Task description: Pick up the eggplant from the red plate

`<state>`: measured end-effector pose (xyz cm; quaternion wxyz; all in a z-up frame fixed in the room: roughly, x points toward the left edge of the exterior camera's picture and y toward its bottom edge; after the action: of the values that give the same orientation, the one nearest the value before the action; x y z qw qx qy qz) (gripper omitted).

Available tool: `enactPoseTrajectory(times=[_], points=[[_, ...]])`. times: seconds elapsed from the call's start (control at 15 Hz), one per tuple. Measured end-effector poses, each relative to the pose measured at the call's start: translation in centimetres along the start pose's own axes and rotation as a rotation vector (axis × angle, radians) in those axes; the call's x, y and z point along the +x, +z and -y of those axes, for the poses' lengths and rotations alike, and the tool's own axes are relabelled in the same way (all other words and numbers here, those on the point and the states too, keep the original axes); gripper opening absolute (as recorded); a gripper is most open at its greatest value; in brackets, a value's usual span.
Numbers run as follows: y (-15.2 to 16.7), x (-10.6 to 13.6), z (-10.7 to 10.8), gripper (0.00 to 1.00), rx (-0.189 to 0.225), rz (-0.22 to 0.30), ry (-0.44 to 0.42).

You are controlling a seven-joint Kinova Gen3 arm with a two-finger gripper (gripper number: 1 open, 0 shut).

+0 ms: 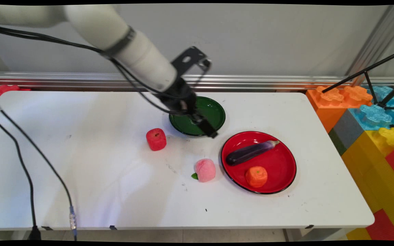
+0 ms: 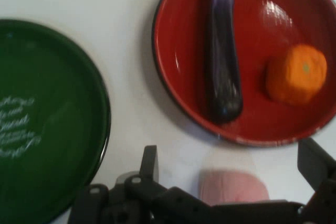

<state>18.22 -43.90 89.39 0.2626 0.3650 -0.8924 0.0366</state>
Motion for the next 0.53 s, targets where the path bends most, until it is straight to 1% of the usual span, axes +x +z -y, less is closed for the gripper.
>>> enactPoseTrajectory(times=[0.27, 0.53], points=[[4.4, 2.0, -0.8, 1.0, 0.015, -0.022, -0.018], [9.5, 3.6, -1.2, 1.0, 0.011, -0.042, -0.036]])
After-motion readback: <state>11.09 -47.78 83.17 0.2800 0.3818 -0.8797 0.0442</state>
